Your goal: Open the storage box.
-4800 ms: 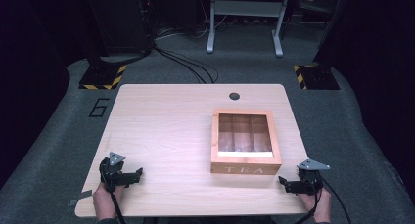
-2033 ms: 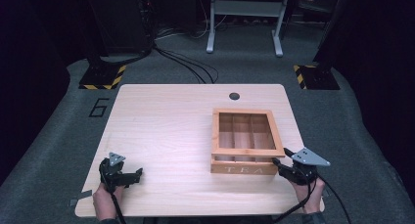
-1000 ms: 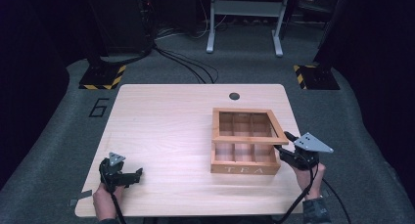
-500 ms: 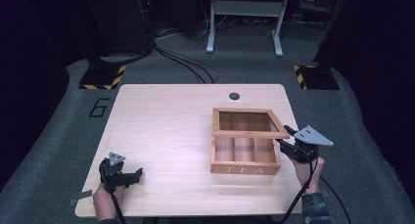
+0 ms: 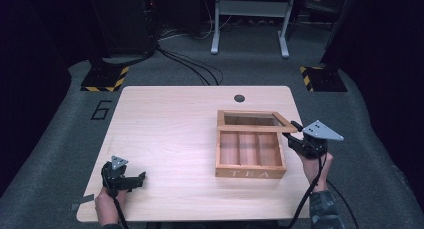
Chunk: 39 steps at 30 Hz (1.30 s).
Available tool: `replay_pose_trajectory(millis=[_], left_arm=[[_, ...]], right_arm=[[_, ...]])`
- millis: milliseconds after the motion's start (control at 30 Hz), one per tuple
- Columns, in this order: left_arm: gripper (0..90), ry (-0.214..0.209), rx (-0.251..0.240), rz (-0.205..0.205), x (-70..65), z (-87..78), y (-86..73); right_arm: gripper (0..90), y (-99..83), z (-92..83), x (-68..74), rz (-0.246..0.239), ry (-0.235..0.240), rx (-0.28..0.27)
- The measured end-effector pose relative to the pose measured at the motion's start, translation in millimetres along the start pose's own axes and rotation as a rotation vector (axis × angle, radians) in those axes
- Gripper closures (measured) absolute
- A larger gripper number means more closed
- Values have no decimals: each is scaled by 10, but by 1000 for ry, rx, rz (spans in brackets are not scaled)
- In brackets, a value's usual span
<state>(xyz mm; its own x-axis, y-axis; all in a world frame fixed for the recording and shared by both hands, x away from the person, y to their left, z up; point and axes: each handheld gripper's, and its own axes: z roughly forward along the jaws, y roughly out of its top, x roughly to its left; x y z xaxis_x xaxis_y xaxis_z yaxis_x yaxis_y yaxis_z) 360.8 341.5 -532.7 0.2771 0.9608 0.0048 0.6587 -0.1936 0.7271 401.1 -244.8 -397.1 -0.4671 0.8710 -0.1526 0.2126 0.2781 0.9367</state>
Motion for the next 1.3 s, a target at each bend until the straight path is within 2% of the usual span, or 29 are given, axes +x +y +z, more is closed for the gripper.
replay_pose_trajectory(millis=[500, 700, 1200, 1300], left_arm=[[4, 0, 0, 0, 0, 0, 0], [4, 0, 1, 0, 0, -1, 0], [5, 1, 2, 1, 1, -1, 0], [4, 0, 2, 1, 2, -1, 1]], right_arm=[[592, 192, 75, -129, 24, 13, 5], [598, 278, 108, -179, 26, 17, 19], [609, 552, 252, -376, 27, 62, 72], [610, 599, 287, -414, 44, 66, 78]])
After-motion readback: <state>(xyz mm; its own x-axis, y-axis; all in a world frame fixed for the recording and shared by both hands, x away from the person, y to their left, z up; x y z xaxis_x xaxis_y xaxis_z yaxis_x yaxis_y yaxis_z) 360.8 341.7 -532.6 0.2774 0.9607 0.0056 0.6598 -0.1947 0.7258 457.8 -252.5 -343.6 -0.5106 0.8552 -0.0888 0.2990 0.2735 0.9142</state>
